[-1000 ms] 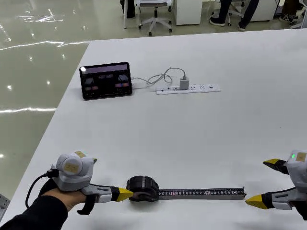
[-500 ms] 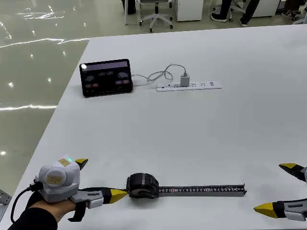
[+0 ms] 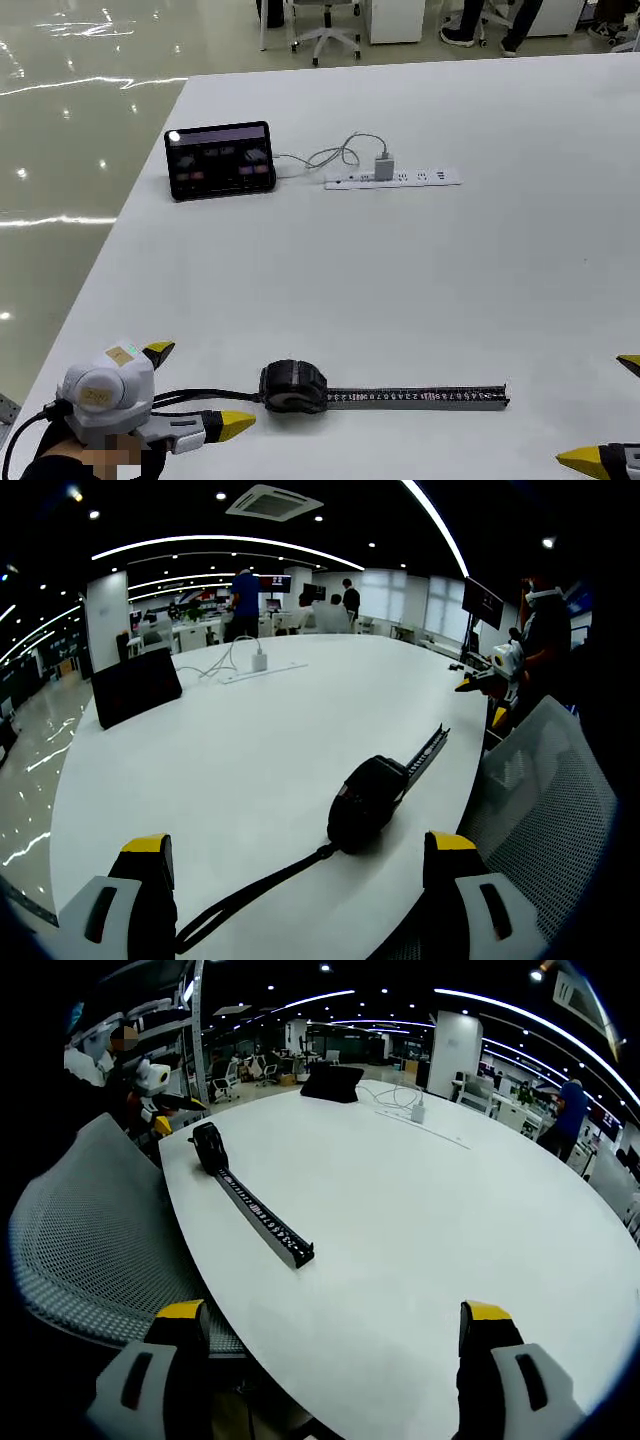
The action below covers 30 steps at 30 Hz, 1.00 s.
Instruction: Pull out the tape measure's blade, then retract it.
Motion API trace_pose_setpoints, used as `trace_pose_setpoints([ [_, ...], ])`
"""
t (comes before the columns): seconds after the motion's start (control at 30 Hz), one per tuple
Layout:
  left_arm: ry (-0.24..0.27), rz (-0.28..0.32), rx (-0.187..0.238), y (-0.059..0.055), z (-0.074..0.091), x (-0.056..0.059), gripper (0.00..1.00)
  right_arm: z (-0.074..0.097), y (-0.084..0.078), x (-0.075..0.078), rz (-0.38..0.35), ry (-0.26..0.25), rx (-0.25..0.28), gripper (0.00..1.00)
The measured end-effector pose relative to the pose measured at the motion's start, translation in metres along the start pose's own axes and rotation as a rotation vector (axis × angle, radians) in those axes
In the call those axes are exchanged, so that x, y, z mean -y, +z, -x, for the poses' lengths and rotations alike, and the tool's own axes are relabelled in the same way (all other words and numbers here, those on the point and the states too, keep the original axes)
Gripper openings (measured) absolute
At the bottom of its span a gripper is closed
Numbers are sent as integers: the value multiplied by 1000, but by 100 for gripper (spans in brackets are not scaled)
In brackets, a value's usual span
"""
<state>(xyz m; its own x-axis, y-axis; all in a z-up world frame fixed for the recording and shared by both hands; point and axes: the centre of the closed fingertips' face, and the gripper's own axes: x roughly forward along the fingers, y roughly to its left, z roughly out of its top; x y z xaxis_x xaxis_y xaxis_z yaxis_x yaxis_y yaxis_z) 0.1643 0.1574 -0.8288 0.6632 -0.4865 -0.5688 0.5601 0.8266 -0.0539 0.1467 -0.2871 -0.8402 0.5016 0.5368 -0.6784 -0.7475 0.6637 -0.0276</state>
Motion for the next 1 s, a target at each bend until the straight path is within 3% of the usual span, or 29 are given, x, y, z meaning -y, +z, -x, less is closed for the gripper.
trace_pose_setpoints([
  [0.27, 20, 18, -1, -6, 4, -1, 100, 3, -3, -5, -8, 6, -8, 100],
  [0.53, 22, 15, 10, 2, 4, 0, 100, 4, 0, 0, -20, -11, 8, 100],
  [1.0, 29, 12, 7, 4, 4, 0, 100, 2, 7, -2, -19, -5, 19, 100],
])
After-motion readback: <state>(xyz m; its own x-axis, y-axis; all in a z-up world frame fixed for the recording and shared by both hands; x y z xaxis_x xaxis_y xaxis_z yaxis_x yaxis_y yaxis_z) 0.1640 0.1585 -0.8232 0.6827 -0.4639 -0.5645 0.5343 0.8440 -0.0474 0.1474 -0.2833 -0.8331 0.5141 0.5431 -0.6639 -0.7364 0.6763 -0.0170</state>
